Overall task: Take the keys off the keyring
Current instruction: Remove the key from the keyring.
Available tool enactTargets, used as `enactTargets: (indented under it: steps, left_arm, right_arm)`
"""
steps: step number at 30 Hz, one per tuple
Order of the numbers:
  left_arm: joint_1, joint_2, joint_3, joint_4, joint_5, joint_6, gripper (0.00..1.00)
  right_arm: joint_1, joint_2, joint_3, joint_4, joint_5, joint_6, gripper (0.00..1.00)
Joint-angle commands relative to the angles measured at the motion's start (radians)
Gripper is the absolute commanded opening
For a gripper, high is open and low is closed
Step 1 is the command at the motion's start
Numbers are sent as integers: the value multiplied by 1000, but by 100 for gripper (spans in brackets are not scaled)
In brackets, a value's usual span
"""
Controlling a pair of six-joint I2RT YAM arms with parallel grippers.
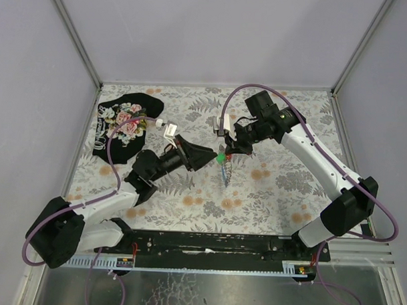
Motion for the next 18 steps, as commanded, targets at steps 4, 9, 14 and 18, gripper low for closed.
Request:
enactTargets:
  steps: [4, 9, 14, 18]
  left_arm:
    - [-61, -1, 158, -318, -110, 92, 37]
    - [-123, 0, 228, -466, -228, 127, 34]
    - [-181, -8, 279, -559, -333, 161, 31]
    - [-211, -4, 321, -621, -393, 174, 30]
  right_arm:
    - [12, -31, 6, 52, -29, 37, 0]
    - [12, -29, 5, 51, -29, 40, 0]
    - [12, -28, 9, 50, -28, 41, 0]
    - [12, -26, 10, 50, -31, 43, 0]
